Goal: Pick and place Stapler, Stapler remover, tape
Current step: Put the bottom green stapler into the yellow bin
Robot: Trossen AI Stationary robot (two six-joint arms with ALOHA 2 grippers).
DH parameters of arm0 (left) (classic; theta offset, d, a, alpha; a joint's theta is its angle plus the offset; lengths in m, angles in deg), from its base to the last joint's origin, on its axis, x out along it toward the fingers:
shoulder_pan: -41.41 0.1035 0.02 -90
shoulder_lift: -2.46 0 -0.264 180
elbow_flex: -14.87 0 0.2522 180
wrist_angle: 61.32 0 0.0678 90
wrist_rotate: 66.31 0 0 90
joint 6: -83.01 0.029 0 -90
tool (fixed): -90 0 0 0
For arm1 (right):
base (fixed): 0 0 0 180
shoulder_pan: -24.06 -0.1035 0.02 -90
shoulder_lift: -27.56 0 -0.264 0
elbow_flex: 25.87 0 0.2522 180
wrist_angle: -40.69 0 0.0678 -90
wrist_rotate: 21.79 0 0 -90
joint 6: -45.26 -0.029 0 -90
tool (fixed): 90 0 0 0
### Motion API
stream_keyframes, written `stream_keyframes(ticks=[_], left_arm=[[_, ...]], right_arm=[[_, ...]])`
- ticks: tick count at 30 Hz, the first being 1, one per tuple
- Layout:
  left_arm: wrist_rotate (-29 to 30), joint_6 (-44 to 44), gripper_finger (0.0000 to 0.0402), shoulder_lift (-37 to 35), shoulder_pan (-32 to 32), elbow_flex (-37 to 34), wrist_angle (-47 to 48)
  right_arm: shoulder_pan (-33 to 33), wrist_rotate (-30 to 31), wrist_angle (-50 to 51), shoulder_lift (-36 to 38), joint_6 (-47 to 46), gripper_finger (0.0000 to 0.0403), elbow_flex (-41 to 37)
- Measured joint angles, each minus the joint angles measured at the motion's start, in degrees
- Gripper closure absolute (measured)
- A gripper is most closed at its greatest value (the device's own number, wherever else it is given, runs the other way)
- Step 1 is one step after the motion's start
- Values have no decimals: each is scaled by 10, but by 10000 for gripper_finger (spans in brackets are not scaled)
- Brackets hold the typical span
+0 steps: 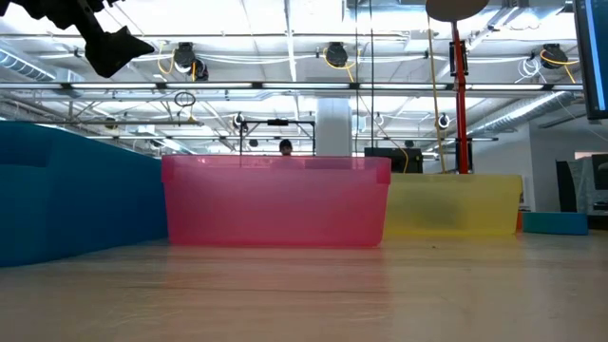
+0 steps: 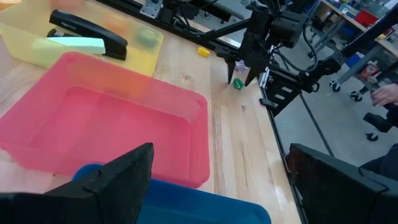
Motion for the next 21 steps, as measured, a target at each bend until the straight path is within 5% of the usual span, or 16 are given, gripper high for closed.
stream_keyframes(ticks=[21], left_arm=[[0, 4, 36, 0, 0, 0, 0]], right_arm=[[0, -1, -2, 0, -19, 165, 0]])
